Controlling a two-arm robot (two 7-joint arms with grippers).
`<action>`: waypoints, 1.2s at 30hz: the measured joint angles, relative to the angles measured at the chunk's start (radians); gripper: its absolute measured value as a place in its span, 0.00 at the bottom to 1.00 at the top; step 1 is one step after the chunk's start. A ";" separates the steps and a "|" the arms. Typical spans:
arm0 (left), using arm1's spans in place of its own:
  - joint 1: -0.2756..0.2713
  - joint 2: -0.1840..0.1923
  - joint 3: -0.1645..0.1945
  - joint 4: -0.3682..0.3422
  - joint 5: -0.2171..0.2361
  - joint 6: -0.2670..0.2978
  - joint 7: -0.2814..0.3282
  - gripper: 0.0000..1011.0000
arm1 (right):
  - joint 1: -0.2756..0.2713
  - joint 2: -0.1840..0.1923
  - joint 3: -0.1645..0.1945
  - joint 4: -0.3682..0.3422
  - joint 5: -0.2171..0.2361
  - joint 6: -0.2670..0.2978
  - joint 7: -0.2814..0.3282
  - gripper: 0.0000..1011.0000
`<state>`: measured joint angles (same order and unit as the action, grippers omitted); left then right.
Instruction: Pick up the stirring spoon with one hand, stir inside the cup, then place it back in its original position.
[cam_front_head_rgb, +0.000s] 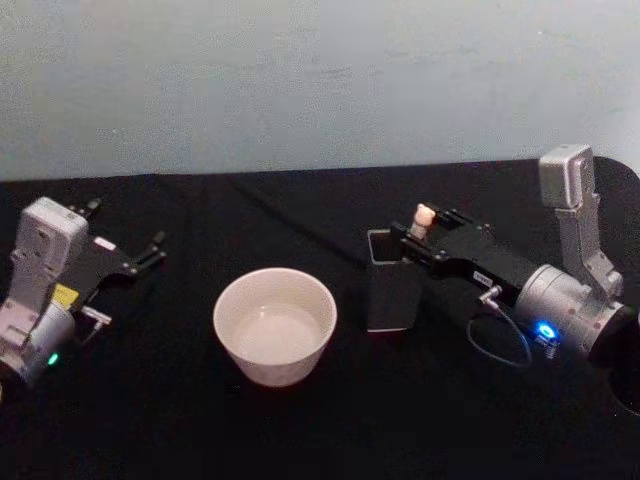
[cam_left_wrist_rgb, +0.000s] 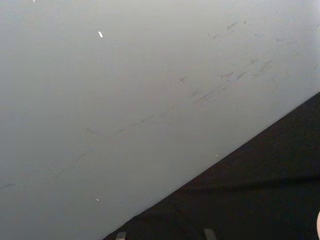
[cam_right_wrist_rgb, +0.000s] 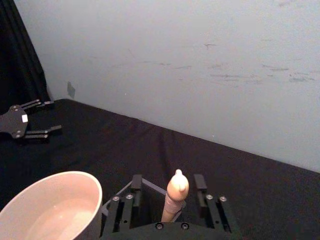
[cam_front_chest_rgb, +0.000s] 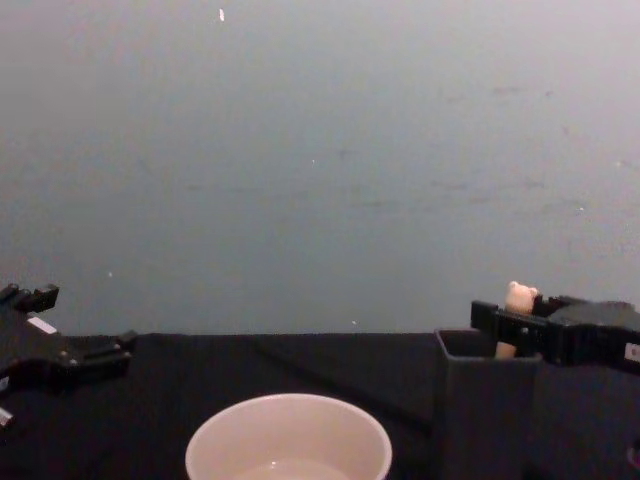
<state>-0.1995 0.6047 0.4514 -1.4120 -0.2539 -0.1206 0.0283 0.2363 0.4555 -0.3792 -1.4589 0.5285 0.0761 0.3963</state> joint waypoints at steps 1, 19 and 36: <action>0.000 0.000 0.000 0.000 0.000 0.000 0.000 0.99 | 0.000 0.000 0.000 0.000 0.000 0.000 0.000 0.64; 0.000 0.000 0.000 0.000 0.000 0.000 0.000 0.99 | -0.001 0.000 0.000 -0.001 0.002 -0.001 0.000 0.21; 0.000 0.000 0.000 0.000 0.000 0.000 0.000 0.99 | -0.016 0.016 0.039 -0.110 0.037 0.000 0.035 0.21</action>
<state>-0.1995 0.6047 0.4514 -1.4120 -0.2539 -0.1205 0.0283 0.2205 0.4720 -0.3397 -1.5686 0.5657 0.0757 0.4311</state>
